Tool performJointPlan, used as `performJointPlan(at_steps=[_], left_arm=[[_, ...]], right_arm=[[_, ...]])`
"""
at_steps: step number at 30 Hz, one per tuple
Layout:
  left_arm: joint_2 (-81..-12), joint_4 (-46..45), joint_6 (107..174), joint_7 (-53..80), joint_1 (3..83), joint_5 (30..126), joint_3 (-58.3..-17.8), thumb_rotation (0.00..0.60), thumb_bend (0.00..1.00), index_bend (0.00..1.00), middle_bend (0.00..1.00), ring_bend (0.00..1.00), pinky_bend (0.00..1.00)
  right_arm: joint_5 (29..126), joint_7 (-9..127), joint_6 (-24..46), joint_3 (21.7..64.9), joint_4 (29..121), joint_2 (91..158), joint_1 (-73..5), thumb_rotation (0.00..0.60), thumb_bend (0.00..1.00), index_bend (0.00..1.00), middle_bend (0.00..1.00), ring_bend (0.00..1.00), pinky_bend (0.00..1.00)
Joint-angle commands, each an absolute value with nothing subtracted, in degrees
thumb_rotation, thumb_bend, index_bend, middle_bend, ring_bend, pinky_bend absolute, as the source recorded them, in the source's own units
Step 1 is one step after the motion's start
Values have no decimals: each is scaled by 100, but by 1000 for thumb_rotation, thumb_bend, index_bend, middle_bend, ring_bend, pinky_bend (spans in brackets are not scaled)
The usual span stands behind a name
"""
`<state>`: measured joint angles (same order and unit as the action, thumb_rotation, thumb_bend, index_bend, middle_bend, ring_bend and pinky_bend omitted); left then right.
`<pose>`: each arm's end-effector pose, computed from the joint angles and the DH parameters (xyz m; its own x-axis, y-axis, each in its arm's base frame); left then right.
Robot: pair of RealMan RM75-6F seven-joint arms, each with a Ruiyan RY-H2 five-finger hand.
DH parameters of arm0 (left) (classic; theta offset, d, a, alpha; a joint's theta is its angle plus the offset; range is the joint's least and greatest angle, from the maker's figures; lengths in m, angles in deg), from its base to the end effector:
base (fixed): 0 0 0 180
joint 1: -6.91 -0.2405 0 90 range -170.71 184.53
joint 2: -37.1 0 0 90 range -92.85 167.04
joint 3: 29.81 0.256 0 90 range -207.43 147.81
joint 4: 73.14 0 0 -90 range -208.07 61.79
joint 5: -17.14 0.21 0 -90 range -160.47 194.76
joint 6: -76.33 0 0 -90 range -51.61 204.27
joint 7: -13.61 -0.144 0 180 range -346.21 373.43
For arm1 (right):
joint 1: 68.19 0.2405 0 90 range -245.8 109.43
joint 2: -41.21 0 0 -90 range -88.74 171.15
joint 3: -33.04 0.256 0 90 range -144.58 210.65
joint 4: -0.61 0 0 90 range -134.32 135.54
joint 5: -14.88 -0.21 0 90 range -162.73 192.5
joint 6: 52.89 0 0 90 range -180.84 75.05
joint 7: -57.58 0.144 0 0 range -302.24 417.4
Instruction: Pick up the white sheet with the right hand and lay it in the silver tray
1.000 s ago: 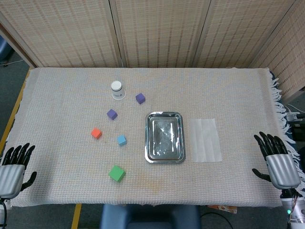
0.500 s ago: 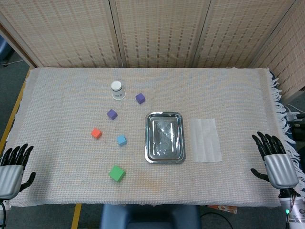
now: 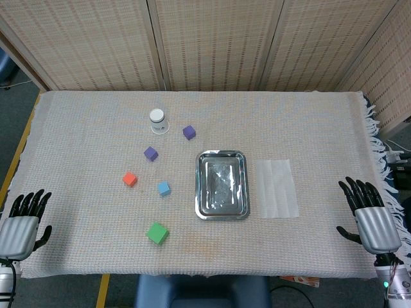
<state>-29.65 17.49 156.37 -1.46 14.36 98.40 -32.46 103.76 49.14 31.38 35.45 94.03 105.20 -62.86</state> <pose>-0.3203 0.1941 0.1392 0.5988 0.0833 0.7966 0.7988 0.0100 -0.6015 -0.3006 -0.1813 0.1523 0.5166 -0.0119 0.8561 -0.8545 -0.0714 0.5146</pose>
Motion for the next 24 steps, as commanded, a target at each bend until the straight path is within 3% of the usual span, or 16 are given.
performJointPlan(at_steps=[1, 8, 14, 20, 23, 24], left_arm=[[-3057, 1575, 15504, -129, 1531, 9794, -3281, 600, 438, 164, 0, 0, 38], [-3155, 1361, 15281, -141, 1660, 9690, -3297, 600, 441, 202, 0, 0, 39], [-2951, 1770, 15459, -66, 1505, 9631, -3252, 600, 400, 5, 0, 0, 39], [-2808, 2032, 16080, 70, 1246, 9988, -3189, 600, 382, 0, 0, 0, 38], [-2800, 2089, 16080, 109, 1217, 9978, -3169, 600, 382, 0, 0, 0, 38], [-2804, 2092, 16069, 98, 1221, 9966, -3174, 600, 383, 0, 0, 0, 38]], right_arm=[[10380, 4942, 3151, 3552, 9381, 10532, -6285, 600, 0, 0, 0, 0, 70], [10374, 4941, 3172, 3563, 9361, 10554, -6285, 600, 0, 43, 0, 0, 70], [10339, 4883, 3128, 3540, 9385, 10545, -6291, 600, 0, 89, 0, 0, 68], [10537, 4823, 3291, 3499, 9391, 10637, -6326, 600, 0, 122, 0, 0, 60], [10726, 4656, 3421, 3502, 9308, 10839, -6310, 600, 0, 34, 0, 0, 77], [10786, 4587, 3455, 3506, 9262, 10922, -6299, 600, 0, 83, 0, 0, 104]])
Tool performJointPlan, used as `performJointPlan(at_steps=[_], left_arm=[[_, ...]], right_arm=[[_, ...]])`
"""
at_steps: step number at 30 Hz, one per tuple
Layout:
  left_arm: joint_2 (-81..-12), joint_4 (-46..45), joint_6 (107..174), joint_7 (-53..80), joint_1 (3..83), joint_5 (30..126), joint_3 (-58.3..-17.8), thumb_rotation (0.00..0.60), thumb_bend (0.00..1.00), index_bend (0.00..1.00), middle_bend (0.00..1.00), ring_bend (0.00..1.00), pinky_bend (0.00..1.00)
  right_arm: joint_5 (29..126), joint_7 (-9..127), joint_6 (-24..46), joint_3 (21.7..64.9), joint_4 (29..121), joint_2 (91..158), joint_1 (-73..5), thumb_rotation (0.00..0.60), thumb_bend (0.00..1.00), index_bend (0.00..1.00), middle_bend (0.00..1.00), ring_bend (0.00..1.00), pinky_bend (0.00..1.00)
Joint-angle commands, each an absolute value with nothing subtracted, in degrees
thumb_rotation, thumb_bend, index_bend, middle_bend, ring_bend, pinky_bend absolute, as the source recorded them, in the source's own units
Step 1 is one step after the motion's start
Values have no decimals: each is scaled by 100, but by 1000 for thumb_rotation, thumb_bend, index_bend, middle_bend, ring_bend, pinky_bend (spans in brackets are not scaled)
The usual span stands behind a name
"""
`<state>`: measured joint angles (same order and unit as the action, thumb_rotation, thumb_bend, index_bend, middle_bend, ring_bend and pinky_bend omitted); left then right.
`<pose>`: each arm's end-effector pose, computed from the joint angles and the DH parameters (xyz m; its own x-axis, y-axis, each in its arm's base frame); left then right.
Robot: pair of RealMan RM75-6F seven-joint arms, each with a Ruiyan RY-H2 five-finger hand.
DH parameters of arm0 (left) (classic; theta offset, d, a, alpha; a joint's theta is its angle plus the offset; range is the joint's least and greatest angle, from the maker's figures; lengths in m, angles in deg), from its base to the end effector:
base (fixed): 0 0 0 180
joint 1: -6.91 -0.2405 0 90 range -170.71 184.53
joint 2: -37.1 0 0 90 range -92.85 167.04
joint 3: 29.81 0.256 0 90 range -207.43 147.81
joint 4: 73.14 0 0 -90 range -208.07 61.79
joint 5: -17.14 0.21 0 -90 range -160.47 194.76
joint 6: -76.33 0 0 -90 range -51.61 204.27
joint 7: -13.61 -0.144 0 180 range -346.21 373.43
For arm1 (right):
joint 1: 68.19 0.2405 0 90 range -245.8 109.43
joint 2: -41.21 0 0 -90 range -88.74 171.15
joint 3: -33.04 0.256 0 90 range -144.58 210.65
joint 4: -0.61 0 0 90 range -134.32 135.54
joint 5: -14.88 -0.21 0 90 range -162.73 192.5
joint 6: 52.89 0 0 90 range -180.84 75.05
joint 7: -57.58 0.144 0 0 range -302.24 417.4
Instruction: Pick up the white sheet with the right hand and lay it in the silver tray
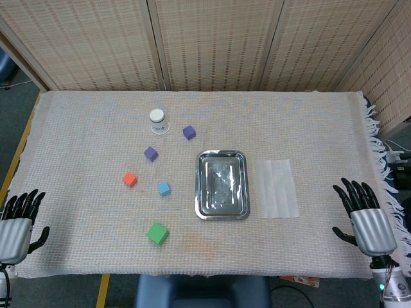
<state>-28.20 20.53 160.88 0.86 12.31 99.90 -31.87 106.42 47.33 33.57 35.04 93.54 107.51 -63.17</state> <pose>-0.3119 0.1803 0.1500 0.5489 0.0328 0.8352 0.8348 0.0293 -0.5498 -0.2919 -0.1774 0.1421 0.5166 0.0239 0.8559 -0.8498 -0.1077 0.5159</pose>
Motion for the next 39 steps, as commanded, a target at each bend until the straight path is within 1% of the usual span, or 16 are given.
performJointPlan(at_steps=[1, 2, 4, 6, 12, 21, 25, 27, 31, 36, 39], left_arm=[[-2809, 2096, 16052, 92, 1227, 9951, -3179, 600, 383, 0, 0, 0, 38], [-2809, 2100, 16039, 91, 1230, 9940, -3181, 600, 383, 0, 0, 0, 37], [-2804, 2105, 16021, 106, 1234, 9924, -3187, 600, 384, 0, 0, 0, 37], [-2793, 2117, 16022, 165, 1229, 9909, -3199, 600, 382, 0, 0, 0, 38], [-2759, 2130, 15925, 294, 1237, 9800, -3224, 600, 382, 0, 0, 0, 38], [-2715, 2142, 15873, 427, 1246, 9772, -3237, 600, 384, 0, 0, 0, 37], [-2724, 2117, 15818, 422, 1268, 9741, -3242, 600, 383, 0, 0, 0, 37], [-2716, 2124, 15799, 453, 1272, 9715, -3252, 600, 383, 0, 0, 0, 37], [-2702, 2127, 15804, 491, 1268, 9728, -3250, 600, 383, 0, 0, 0, 37], [-2703, 2146, 15812, 477, 1266, 9746, -3241, 600, 384, 0, 0, 0, 37], [-2708, 2149, 15830, 468, 1259, 9758, -3239, 600, 384, 0, 0, 0, 37]], right_arm=[[10874, 4482, 3490, 3507, 9183, 11039, -6278, 600, 0, 129, 0, 0, 123], [10934, 4396, 3507, 3508, 9109, 11129, -6259, 600, 0, 219, 0, 0, 154], [11010, 4213, 3485, 3498, 8958, 11302, -6220, 600, 5, 325, 0, 0, 190], [10985, 4042, 3370, 3470, 8879, 11468, -6187, 600, 13, 380, 2, 0, 211], [10900, 3757, 3068, 3396, 8809, 11832, -6100, 600, 42, 424, 41, 0, 266], [10633, 3493, 2711, 3434, 8255, 12294, -5970, 600, 122, 453, 67, 17, 322], [10465, 3516, 2580, 3472, 7938, 12443, -5931, 600, 143, 453, 71, 21, 331], [10403, 3539, 2549, 3488, 7802, 12495, -5920, 600, 143, 419, 69, 21, 332], [10351, 3461, 2565, 3514, 7576, 12574, -5908, 600, 140, 315, 69, 21, 332], [10294, 3381, 2552, 3547, 7359, 12736, -5863, 600, 134, 251, 69, 21, 332], [10311, 3266, 2537, 3559, 7285, 12820, -5804, 600, 101, 226, 69, 22, 332]])
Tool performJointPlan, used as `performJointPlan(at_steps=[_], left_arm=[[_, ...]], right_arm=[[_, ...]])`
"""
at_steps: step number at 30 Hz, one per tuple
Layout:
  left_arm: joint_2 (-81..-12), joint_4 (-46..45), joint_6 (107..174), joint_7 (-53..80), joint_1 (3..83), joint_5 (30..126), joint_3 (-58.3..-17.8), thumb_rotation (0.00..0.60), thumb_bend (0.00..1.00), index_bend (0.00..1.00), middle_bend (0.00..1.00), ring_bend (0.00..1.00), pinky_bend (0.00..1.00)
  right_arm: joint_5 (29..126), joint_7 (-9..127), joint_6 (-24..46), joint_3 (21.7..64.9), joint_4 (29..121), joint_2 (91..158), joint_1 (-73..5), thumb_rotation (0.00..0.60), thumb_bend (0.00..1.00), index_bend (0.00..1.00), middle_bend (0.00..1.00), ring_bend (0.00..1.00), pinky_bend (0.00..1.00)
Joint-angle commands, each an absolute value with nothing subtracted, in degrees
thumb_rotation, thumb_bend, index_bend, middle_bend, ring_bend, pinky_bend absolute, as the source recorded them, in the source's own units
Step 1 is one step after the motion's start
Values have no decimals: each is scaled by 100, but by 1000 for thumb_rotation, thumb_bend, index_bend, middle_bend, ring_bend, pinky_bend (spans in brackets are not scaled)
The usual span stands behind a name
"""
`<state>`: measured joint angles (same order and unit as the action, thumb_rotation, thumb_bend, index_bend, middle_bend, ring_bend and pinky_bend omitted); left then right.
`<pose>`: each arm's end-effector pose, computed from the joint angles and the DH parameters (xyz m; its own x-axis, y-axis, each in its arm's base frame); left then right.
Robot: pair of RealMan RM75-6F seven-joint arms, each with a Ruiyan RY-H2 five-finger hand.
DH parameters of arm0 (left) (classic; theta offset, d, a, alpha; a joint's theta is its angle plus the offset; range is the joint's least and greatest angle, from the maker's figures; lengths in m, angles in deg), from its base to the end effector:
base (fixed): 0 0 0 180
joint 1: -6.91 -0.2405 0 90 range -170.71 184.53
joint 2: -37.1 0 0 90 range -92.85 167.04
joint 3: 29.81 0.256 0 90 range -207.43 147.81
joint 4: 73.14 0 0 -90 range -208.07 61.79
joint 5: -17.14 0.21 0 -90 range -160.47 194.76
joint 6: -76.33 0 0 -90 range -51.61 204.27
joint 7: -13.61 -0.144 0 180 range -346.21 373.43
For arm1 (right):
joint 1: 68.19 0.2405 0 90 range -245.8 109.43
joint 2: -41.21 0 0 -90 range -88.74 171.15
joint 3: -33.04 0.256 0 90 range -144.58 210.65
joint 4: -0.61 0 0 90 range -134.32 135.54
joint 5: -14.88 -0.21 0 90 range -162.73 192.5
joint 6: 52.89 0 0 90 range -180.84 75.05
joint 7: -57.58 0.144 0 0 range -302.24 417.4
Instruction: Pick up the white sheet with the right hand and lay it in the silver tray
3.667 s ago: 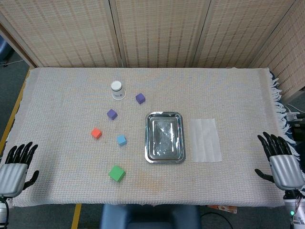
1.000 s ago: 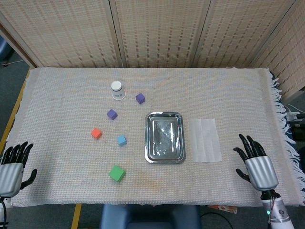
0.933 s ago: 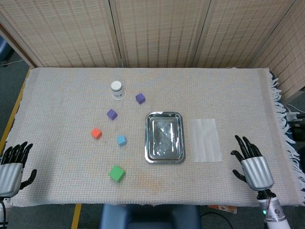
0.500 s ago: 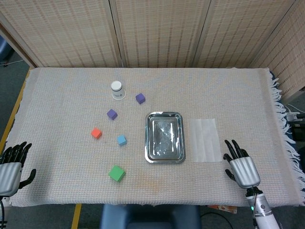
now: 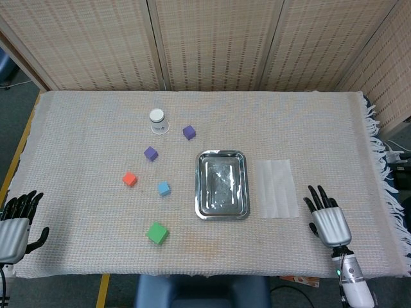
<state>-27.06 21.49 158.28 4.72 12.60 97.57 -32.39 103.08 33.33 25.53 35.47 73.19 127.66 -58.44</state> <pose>-0.3163 0.1831 0.1520 0.4866 0.0697 0.8708 0.8693 0.0602 -0.4906 -0.3143 -0.2067 0.0410 0.7159 -0.0441 0.6968 -0.6947 -0.1456 0.7045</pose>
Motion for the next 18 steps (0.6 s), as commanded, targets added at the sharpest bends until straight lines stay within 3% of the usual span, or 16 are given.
performJointPlan(at_steps=[1, 18], left_arm=[[-2710, 2148, 15829, 464, 1260, 9756, -3239, 600, 384, 0, 0, 0, 37], [-2674, 2180, 15804, 578, 1259, 9767, -3232, 600, 383, 0, 0, 0, 37]], right_arm=[[10296, 3233, 2519, 3566, 7287, 12841, -5790, 600, 93, 222, 69, 21, 332], [10096, 2779, 2225, 3567, 7100, 13170, -5586, 600, 80, 195, 69, 21, 334]])
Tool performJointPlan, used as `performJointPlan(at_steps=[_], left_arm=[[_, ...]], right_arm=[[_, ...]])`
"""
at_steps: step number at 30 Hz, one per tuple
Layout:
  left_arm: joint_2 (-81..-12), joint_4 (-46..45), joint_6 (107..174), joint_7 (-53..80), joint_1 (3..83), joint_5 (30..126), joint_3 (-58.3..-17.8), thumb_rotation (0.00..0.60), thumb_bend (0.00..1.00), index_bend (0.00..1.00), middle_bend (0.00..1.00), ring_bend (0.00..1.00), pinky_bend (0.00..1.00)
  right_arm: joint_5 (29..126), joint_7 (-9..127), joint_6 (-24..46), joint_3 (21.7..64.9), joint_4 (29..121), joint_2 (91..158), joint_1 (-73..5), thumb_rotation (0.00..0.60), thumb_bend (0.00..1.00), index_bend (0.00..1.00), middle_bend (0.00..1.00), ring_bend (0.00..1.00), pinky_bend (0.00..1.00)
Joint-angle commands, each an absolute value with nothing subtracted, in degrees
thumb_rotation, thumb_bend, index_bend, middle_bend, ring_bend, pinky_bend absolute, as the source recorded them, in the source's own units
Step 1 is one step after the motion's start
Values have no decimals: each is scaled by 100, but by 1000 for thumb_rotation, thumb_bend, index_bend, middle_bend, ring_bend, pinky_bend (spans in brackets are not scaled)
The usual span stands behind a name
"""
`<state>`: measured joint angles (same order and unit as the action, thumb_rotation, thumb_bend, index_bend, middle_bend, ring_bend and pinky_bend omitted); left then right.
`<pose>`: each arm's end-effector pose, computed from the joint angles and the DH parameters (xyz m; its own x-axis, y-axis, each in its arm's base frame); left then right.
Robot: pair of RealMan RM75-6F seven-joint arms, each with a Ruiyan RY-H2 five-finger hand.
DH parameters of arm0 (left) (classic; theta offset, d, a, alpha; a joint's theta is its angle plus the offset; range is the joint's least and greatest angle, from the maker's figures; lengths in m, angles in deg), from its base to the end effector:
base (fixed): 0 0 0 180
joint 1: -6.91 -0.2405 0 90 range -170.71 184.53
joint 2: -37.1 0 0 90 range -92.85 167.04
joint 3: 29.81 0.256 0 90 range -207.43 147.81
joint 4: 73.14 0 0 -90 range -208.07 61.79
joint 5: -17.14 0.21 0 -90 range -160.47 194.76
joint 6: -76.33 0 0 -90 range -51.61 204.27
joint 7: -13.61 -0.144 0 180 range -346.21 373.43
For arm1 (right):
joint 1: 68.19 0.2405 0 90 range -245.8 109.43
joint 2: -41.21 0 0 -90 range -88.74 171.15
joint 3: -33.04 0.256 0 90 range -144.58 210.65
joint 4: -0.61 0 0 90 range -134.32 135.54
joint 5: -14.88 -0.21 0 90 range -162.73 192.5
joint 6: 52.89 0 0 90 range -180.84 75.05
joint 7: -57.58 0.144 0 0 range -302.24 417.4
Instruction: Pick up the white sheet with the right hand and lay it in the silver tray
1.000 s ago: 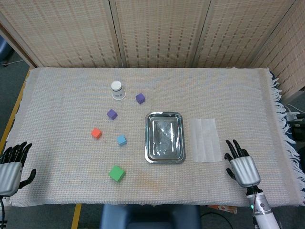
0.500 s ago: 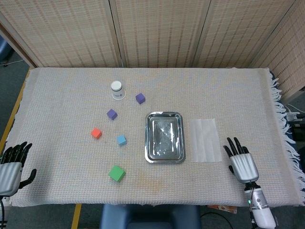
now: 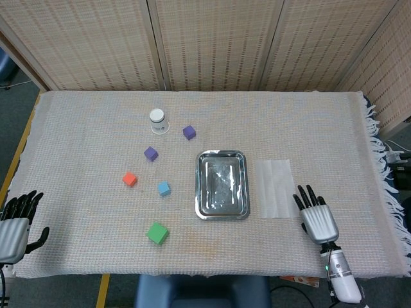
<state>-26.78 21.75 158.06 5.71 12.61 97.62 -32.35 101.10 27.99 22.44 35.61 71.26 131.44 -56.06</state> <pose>-0.3159 0.1830 0.1525 0.4717 0.0729 0.8788 0.8775 0.0596 -0.4759 -0.3064 -0.2184 0.0161 0.7581 -0.0657 0.6489 -0.6490 -0.1744 0.7405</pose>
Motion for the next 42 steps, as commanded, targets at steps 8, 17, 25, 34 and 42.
performJointPlan(at_steps=[8, 17, 25, 34, 42], left_arm=[[-2655, 2198, 15786, 629, 1261, 9761, -3231, 600, 384, 0, 0, 0, 37], [-2643, 2207, 15787, 662, 1259, 9755, -3238, 600, 384, 0, 0, 0, 37], [-2637, 2214, 15784, 685, 1259, 9752, -3239, 600, 383, 0, 0, 0, 37], [-2624, 2219, 15778, 727, 1261, 9761, -3238, 600, 384, 0, 0, 0, 38], [-2610, 2221, 15758, 772, 1263, 9747, -3240, 600, 383, 0, 0, 0, 37]], right_arm=[[10014, 2687, 2057, 3565, 7011, 13310, -5471, 600, 80, 215, 69, 21, 334], [9890, 2529, 1937, 3629, 6947, 13440, -5345, 600, 80, 228, 69, 21, 334], [9804, 2416, 1848, 3641, 6880, 13554, -5259, 600, 80, 224, 69, 21, 334], [9669, 2267, 1758, 3718, 6830, 13658, -5133, 600, 80, 233, 68, 21, 334], [9655, 2228, 1768, 3726, 6796, 13707, -5060, 600, 130, 239, 69, 21, 333]])
